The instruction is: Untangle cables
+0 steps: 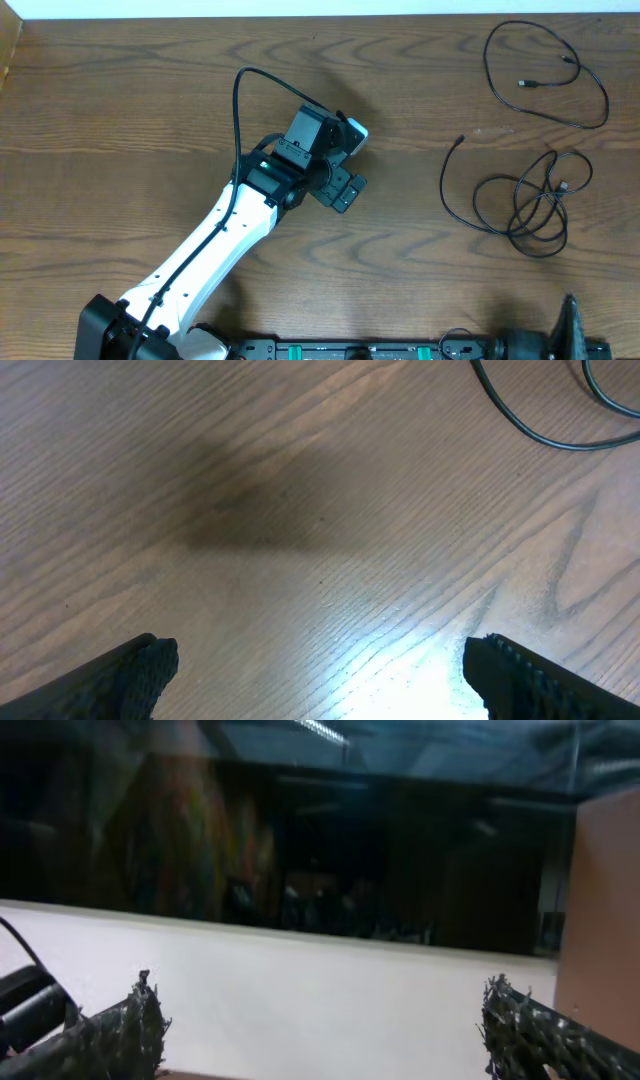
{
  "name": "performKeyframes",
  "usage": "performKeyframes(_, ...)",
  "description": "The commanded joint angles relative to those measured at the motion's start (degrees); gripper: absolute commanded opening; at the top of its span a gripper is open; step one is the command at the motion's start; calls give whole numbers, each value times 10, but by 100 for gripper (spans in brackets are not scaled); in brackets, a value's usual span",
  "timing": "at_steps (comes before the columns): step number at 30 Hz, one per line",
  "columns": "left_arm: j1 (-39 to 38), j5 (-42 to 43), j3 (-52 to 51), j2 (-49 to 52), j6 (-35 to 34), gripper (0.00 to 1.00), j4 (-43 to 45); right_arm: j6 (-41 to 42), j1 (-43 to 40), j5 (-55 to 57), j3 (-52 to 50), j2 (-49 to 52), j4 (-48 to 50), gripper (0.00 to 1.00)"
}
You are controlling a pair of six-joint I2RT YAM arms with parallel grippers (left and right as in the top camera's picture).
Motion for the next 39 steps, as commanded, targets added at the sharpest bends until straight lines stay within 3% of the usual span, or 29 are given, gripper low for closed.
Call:
performKeyframes(1,2,-5,7,2,1,98,0,-17,2,-3,7,-3,-1,99)
performKeyframes(13,2,-5,7,2,1,98,0,-17,-48,-2,7,-3,-27,99)
performKeyframes(30,2,-5,7,2,1,98,0,-21,-54,10,-3,-3,-38,99)
performKeyframes(39,2,-5,7,2,1,98,0,61,-54,10,-99,-3,1,99)
